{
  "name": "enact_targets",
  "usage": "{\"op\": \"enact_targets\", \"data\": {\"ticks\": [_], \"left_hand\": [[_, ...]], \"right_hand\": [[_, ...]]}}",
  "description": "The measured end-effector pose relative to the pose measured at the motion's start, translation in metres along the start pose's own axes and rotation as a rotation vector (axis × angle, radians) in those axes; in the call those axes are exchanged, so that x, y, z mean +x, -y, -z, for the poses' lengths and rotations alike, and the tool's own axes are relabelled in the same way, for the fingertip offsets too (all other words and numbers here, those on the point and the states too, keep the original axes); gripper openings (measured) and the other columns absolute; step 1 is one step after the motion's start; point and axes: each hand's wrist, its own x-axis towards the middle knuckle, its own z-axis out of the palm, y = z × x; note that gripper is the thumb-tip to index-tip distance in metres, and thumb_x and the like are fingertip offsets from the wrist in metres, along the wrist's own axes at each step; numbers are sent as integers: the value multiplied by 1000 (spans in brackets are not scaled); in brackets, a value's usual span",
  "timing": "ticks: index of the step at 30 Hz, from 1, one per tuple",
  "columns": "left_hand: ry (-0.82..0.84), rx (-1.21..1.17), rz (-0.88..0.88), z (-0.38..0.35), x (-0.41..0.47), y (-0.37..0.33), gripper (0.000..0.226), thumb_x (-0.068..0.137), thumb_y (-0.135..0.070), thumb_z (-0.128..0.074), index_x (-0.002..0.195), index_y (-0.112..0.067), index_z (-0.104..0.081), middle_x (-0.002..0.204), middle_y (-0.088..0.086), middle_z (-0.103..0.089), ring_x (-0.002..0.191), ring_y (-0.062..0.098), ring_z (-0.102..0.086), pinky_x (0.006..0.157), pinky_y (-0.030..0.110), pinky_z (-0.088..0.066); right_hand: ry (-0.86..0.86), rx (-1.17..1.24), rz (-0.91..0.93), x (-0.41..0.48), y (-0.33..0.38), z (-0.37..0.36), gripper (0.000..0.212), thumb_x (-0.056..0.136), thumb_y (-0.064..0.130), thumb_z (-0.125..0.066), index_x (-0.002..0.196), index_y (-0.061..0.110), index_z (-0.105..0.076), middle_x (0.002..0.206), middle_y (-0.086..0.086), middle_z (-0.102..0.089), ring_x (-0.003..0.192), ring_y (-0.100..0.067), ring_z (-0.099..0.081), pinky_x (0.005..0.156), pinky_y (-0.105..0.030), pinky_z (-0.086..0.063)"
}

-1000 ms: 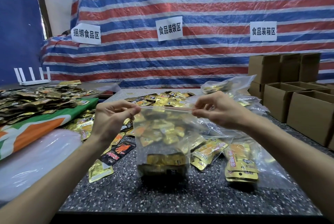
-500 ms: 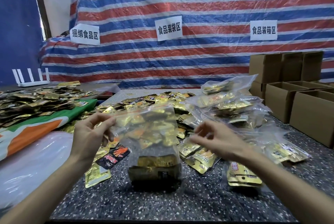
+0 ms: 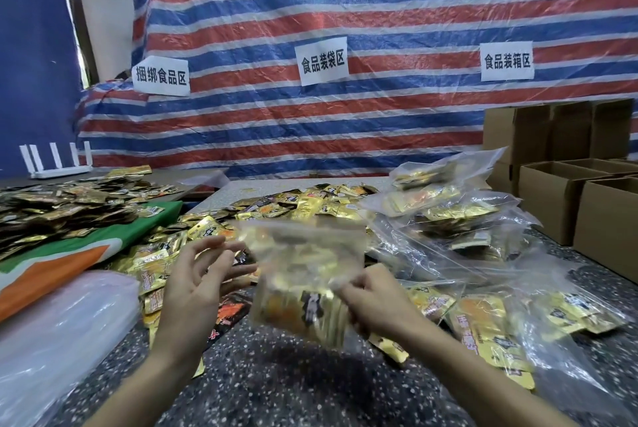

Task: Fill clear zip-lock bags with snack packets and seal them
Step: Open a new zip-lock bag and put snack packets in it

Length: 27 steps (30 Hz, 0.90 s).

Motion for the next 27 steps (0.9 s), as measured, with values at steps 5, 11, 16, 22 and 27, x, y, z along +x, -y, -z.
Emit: {"op": "enact_targets", "data": {"ticks": [5,11,16,22,27], "left_hand": [[21,86,107,-9,2,25,13,97,-12,-54,108,-11,-60,106,6,-70,87,24,-72,69,30,-57],[157,282,313,-15,1,71,8,96,-12,-59,103,-11,-63,104,12,-67,87,26,-68,71,34,-57],[305,507,280,-10,-3,93,3,95,-21,-63,94,-21,-65,92,3,-70,81,11,-67,76,30,-55],[306,503,277,-10,-4,92,4,95,-22,-64,92,-20,-66,89,4,-68,83,19,-67,77,34,-55],[286,474,239,-14,-7,88,6,92,-16,-66,86,-18,-67,82,-1,-68,73,12,-63,72,34,-52]], "right_hand": [[-287,447,-288,36,-2,36,26,101,20,-57,90,-3,-61,56,-10,-63,40,-16,-59,38,-24,-49],[-206,650,-533,38,-22,41,28,100,21,-58,111,-4,-53,85,-35,-70,62,-35,-72,42,-30,-56],[-165,532,-507,32,-33,44,29,102,21,-55,124,4,-52,78,-32,-71,53,-30,-71,41,-29,-56],[-296,834,-424,22,-17,43,29,93,10,-65,113,-9,-58,83,-32,-71,61,-33,-74,42,-26,-56],[-218,701,-332,26,-5,10,32,96,37,-61,89,7,-57,62,-6,-71,46,-17,-65,33,-21,-42]]}}
